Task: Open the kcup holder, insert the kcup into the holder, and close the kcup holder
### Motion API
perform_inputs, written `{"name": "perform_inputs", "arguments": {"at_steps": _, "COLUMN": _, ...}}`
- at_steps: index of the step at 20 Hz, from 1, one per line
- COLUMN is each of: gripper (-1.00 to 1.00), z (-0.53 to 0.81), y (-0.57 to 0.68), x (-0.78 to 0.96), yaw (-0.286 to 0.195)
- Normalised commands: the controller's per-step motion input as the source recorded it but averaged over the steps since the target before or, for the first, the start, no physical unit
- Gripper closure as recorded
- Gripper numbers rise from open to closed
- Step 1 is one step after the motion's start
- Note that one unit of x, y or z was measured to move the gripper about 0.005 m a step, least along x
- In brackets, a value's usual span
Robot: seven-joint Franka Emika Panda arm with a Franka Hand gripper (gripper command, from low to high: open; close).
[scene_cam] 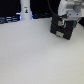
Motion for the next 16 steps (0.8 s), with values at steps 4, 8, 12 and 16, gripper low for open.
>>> {"name": "perform_inputs", "arguments": {"at_steps": 4, "gripper": -1.0, "z": 0.02, "y": 0.56, "x": -0.98, "yaw": -0.005}}
{"name": "perform_inputs", "arguments": {"at_steps": 8, "gripper": -1.0, "z": 0.28, "y": 0.49, "x": -0.58, "yaw": 0.003}}
{"name": "perform_inputs", "arguments": {"at_steps": 12, "gripper": -1.0, "z": 0.35, "y": 0.23, "x": -0.02, "yaw": -0.038}}
{"name": "perform_inputs", "arguments": {"at_steps": 16, "gripper": -1.0, "z": 0.07, "y": 0.01, "x": 0.07, "yaw": -0.013}}
